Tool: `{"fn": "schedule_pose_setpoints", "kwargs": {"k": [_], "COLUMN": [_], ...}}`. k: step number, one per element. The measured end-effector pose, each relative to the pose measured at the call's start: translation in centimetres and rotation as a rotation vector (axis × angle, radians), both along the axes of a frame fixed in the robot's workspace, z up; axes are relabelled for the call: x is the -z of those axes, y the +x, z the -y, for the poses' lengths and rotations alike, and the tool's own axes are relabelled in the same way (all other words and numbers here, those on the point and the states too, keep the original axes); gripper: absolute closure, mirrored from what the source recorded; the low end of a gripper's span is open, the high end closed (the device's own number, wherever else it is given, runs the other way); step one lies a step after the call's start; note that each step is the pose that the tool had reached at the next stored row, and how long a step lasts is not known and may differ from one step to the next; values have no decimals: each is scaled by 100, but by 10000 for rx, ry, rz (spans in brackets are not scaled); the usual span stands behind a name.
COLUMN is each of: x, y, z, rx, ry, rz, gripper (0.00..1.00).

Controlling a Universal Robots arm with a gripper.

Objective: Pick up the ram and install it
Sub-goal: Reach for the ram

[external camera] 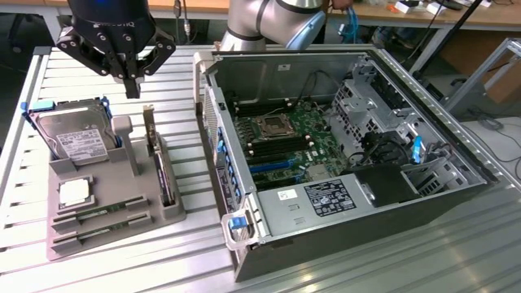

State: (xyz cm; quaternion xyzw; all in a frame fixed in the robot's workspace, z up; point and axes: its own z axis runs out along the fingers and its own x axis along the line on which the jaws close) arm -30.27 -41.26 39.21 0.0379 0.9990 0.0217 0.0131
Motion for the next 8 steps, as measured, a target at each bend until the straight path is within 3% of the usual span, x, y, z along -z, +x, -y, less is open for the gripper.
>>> {"fn": "schedule_pose_setpoints", "kwargs": {"k": [8], "x": [1], "y": [0], "z": [50], "rx": [1], "ry": [0], "rz": [1], "gripper": [90]}}
